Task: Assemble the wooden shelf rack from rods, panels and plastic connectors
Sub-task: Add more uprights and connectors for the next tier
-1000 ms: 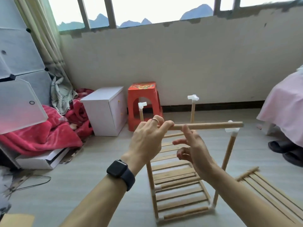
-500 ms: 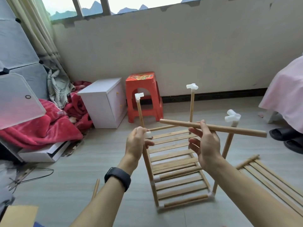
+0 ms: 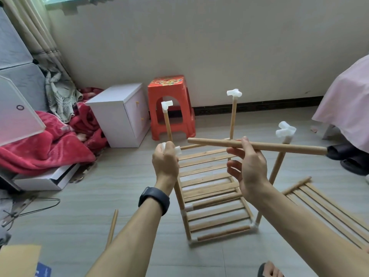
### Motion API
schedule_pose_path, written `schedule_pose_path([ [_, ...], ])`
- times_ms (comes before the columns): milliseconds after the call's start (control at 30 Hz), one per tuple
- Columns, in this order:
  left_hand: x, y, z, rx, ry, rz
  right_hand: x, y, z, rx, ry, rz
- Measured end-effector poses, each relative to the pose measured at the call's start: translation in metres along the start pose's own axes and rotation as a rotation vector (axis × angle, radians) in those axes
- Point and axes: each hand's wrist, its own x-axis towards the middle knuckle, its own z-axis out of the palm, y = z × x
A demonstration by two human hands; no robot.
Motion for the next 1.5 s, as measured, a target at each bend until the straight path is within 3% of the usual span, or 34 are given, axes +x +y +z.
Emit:
schedule_pose_path([
  [433,0.038,-0.009,-0.059,-0.115,-0.1,-0.084,-0.031,0.013,0.033,0.006,-0.264,-0.046],
  [667,0.044,-0.009,-0.062,-0.135,-0.102,-0.087,-0.03,0.016,0.041,0.052,-0.238,-0.017],
  [967,0.044,-0.01,-0.056,-0.123,-0.033,-0.077,-0.039,0.026,0.031,-0.064,-0.341,-0.073],
  [1233,0.039,-0.011,-0.053,-0.11,-0.044,-0.077,-0.037,0.022,0.028,-0.073,-0.348,0.049],
  [1500,0.031,-0.009,-0.054,-0.09,-0.076,-0.075,-0.025,0.026,0.047,0.068,-0.262,0.191],
])
